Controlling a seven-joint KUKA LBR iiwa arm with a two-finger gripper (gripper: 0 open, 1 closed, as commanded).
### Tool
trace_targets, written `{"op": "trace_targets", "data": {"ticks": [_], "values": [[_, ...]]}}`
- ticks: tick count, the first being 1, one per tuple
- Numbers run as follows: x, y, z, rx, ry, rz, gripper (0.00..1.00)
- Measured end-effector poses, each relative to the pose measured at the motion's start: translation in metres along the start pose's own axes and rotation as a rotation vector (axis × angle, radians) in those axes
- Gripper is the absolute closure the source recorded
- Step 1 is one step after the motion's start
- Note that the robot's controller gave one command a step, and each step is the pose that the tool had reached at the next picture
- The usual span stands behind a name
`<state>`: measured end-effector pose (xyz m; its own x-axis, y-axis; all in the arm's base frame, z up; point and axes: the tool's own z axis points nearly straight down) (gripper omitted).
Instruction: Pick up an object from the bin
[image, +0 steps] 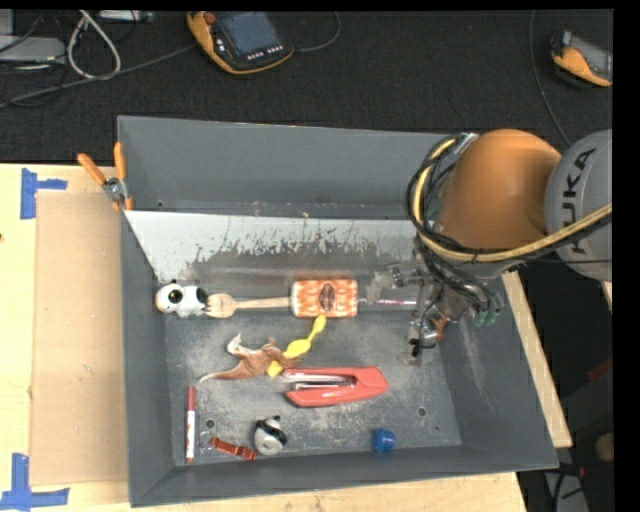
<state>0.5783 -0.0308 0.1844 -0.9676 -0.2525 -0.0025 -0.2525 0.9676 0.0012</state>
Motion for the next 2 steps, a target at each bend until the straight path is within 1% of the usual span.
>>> {"op": "trace_targets", "data": {"ticks": [1, 2], "values": [[0.017, -0.003, 0.036, -0.003, 0.006, -0.022, 0.0], [0.018, 0.038, 0.039, -0.002, 0.001, -0.052, 0.0]]}}
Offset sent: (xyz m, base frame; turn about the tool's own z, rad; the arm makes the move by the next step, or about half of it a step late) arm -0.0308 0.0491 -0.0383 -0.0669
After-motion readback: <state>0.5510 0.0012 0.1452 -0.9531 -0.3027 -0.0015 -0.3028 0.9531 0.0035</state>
